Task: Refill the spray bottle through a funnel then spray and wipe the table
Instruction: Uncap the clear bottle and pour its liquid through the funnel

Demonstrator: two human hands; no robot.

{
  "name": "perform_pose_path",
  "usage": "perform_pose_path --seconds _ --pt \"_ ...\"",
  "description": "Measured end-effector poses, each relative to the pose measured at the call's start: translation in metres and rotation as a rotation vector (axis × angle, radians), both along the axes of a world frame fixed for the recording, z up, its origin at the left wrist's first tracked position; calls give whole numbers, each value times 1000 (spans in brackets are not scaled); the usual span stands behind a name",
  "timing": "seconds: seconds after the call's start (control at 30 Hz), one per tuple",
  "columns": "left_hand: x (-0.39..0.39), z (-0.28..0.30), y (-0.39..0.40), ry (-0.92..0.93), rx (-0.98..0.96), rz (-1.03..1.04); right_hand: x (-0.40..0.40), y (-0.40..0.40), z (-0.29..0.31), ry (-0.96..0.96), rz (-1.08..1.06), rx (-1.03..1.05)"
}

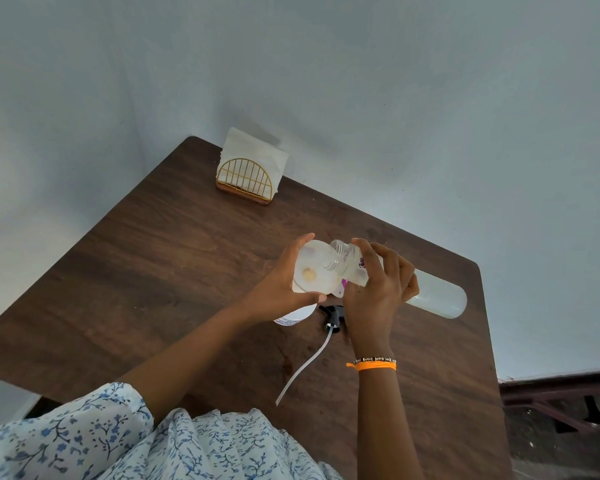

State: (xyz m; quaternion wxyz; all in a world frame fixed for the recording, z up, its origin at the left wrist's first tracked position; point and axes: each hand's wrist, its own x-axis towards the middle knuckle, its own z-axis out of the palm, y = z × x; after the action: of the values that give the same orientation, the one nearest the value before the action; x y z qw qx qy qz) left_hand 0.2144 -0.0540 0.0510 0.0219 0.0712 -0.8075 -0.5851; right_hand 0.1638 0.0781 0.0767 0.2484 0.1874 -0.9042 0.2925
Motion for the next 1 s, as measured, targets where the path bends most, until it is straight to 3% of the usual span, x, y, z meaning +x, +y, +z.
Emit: perform_pose_path --seconds 1.0 --pt "-1 -1 1 -6 -23 8 -2 0 0 0 -19 14"
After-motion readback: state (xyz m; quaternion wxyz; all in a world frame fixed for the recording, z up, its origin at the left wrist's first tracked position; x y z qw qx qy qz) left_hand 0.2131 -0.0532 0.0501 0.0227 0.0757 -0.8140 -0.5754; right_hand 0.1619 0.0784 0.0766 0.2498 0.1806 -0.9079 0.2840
